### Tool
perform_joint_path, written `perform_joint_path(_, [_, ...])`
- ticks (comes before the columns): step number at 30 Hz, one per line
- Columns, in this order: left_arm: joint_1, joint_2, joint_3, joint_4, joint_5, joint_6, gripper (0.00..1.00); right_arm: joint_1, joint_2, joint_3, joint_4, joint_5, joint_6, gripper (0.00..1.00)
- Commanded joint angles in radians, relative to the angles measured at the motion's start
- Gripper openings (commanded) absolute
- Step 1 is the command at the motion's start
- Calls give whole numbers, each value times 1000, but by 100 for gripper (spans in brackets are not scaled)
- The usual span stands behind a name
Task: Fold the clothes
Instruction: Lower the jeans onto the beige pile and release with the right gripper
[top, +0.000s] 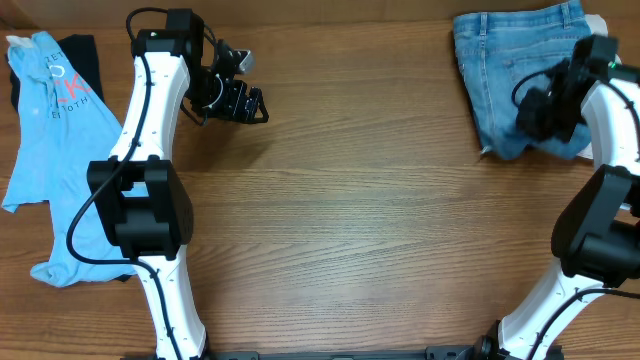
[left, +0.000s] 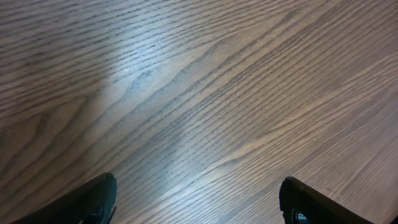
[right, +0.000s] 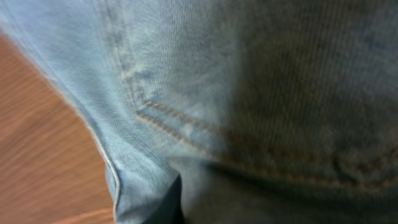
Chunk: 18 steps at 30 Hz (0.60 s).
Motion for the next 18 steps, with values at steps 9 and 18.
perform_joint_path(9, [-8, -2, 21, 27, 1, -14, 88, -54, -138, 259, -97, -109, -10, 95])
perform_joint_path(18, [-8, -2, 21, 64, -3, -14, 90, -214, -37, 256, 118, -167, -203, 92])
